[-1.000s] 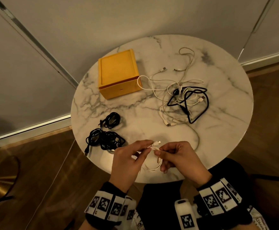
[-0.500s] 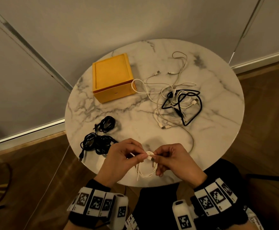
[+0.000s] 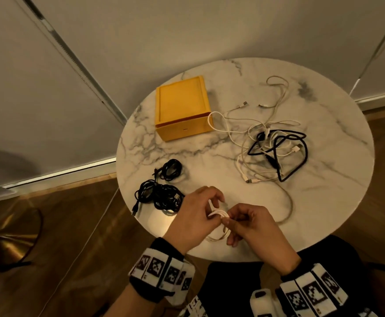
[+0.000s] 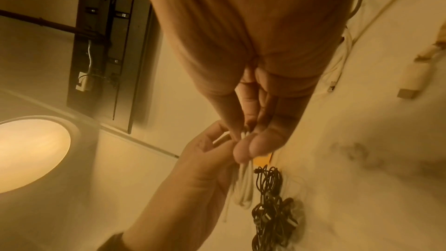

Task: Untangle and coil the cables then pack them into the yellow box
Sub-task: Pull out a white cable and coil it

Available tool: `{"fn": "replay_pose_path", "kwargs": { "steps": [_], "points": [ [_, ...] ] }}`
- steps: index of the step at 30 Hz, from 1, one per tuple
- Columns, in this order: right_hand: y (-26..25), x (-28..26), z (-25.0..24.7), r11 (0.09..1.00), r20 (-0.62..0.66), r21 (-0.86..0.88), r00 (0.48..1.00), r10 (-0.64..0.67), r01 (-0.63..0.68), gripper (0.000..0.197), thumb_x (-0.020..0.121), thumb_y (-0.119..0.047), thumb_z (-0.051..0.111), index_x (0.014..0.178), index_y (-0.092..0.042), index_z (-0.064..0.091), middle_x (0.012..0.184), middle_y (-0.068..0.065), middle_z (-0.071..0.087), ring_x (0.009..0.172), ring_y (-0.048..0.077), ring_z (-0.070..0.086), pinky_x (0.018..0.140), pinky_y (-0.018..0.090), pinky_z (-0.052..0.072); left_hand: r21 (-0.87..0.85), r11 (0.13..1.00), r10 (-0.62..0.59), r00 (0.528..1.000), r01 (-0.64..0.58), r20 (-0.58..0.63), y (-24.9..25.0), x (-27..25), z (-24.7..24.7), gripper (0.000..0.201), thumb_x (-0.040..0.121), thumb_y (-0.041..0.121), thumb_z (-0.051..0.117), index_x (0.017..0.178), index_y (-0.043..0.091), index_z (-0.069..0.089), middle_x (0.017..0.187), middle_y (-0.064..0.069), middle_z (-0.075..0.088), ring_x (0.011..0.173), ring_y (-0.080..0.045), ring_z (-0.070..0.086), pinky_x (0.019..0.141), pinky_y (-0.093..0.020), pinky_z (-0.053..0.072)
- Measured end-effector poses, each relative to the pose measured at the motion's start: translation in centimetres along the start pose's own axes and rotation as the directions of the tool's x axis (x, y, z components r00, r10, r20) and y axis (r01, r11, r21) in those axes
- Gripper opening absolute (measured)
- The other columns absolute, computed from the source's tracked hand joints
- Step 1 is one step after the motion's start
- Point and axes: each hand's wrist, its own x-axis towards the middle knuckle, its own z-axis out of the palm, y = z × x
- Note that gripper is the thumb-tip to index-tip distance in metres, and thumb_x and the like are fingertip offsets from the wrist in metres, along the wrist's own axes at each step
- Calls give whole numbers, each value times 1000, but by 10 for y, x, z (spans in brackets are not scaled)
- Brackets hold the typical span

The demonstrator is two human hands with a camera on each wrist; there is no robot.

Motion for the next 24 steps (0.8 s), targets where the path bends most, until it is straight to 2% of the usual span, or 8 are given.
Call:
{"fn": "replay_pose_path", "kwargs": {
  "steps": [2,4,6,8,11,16,21,24],
  "points": [
    [-2,4,-3,999,-6,35,1000,0,0,9,86,1,67,84,9,64,63,26,63,47,29,61,47,34,51,-1,1000,-13,999,13,-38,-6,-2,0,20,76,15,69,94,21,64,87,9,60,66,-9,58,59,-9,40],
    [-4,6,-6,999,-3,53,1000,-5,5,8,85,0,67,83,8,65,62,24,64,47,29,61,46,33,50,-81,988,-136,989,132,-49,-13,-4,-3,13,80,23,73,90,18,66,80,4,66,64,-7,61,59,-13,45],
    [-5,6,-6,998,4,63,1000,1,-1,9,84,0,67,81,8,66,62,25,64,48,30,60,46,33,50,-290,904,-303,949,314,83,-16,-6,-6,15,84,24,73,86,11,66,69,-3,67,57,-7,59,55,-20,47],
    [-5,6,-4,997,23,68,999,23,-25,10,83,0,67,81,10,66,61,24,63,48,29,60,46,32,50,-498,766,-346,913,407,215,-14,-11,-5,5,88,15,68,90,11,66,62,-1,64,56,-10,58,54,-24,46],
    [-1,3,-3,992,46,100,996,75,-80,10,82,4,66,82,14,63,58,21,62,45,29,59,44,30,51,-671,630,-335,916,392,221,-11,-18,1,12,91,6,61,101,11,65,62,-3,61,55,-15,56,56,-24,46],
    [0,5,3,983,48,149,993,104,-110,14,82,3,66,86,16,62,58,22,61,46,27,60,45,29,52,-656,708,-319,947,263,36,-17,-23,9,11,89,3,63,100,6,64,66,-6,67,56,-16,58,59,-25,48],
    [-13,29,28,974,61,213,996,58,-70,10,85,6,62,89,15,61,59,18,63,45,23,61,46,28,53,-589,789,-399,876,176,-273,-22,-14,-5,6,83,3,71,84,9,70,64,-7,70,57,-15,64,51,-22,46],
    [-20,42,32,973,63,227,998,26,-39,7,85,6,62,89,12,63,62,19,64,46,23,61,46,28,53,-660,729,-413,885,179,-216,-21,-11,-26,8,88,4,63,89,7,71,65,-7,68,52,-16,55,43,-20,39]
  ]
}}
